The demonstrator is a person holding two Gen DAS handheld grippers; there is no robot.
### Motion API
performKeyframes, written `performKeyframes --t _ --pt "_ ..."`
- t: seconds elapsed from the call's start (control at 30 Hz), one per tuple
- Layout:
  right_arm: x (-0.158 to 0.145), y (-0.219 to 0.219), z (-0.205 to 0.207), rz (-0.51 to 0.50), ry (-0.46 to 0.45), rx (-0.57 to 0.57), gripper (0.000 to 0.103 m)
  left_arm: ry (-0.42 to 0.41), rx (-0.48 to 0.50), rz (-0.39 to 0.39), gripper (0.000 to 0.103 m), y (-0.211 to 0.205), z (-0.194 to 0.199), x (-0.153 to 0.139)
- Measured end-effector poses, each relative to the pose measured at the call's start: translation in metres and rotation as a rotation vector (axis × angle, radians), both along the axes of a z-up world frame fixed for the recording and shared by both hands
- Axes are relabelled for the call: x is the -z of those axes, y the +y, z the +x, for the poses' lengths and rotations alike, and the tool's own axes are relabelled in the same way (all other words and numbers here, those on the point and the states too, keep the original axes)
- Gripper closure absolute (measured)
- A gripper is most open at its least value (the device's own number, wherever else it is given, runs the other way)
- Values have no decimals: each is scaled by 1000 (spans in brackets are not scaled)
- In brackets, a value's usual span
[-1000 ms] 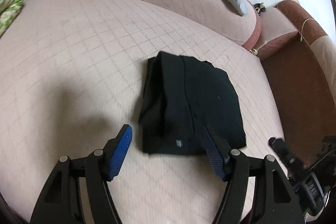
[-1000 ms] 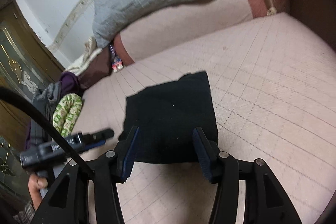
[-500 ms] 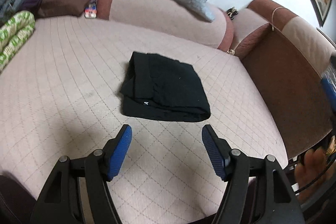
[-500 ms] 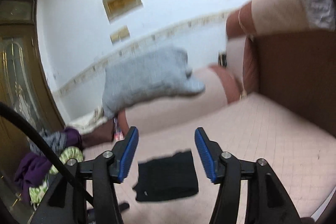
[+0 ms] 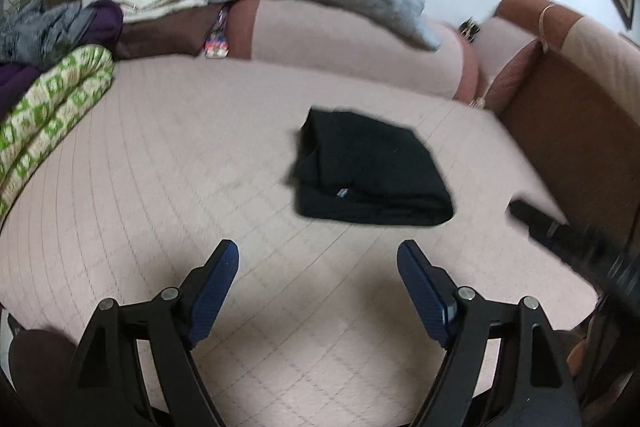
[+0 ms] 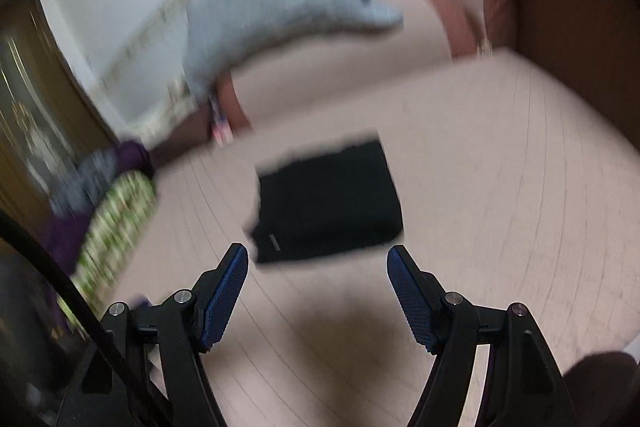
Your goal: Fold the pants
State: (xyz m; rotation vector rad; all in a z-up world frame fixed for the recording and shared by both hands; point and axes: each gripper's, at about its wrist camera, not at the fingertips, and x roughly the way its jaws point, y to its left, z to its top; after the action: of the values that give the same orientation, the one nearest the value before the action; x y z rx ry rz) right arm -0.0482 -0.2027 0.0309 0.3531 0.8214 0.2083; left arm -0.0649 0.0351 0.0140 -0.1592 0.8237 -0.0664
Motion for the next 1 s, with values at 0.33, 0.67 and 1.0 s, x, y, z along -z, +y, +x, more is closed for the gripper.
performKeyframes --t 0.33,0.67,1.0 --pt "55 24 7 -80 131 -103 25 126 -2 52 22 5 15 49" --pt "77 39 17 -93 196 -139 24 200 12 39 22 7 25 71" --pt "86 44 24 -127 215 -143 23 244 8 54 22 8 32 85"
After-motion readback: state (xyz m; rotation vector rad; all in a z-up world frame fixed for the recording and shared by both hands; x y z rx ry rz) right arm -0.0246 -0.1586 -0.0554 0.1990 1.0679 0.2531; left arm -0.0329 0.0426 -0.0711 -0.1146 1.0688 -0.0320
